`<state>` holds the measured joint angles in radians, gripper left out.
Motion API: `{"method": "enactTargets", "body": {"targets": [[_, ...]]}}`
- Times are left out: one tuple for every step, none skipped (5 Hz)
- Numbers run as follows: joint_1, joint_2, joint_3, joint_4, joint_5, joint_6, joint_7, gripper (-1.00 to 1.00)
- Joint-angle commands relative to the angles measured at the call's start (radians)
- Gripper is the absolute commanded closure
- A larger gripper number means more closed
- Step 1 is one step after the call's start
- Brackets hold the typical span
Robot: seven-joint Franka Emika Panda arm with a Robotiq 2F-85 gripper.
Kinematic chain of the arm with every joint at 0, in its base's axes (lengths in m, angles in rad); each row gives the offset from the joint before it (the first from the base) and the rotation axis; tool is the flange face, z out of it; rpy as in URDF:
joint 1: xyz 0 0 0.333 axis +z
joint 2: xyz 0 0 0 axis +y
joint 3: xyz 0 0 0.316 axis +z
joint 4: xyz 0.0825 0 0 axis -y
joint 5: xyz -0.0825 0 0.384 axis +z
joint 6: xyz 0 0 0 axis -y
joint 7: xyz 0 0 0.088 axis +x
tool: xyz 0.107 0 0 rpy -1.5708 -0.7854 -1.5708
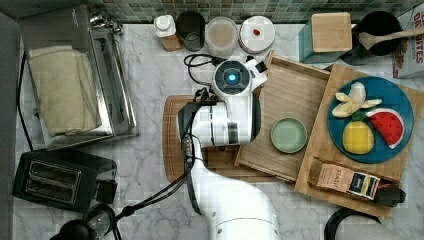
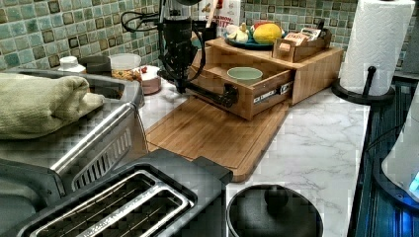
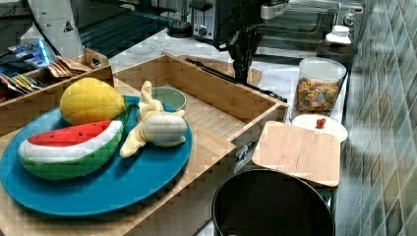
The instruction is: Close the drawer.
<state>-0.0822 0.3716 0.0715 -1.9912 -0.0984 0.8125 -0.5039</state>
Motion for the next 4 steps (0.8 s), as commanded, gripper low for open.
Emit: {"method": "enactTargets", "body": {"targets": [[-0.053,-0.032,-0.075,-0.048,-0.067,-0.022,0.015,1.00],[-0.061,-0.048,-0.114,-0.073,-0.115,-0.045,0.019,1.00],[-0.091,-0.045,-0.141,-0.091,-0.151,-0.027,-0.008,1.00],[-0.131,-0.048,-0.163,-0.090,-0.152,-0.051,-0.072,1.00]]}}
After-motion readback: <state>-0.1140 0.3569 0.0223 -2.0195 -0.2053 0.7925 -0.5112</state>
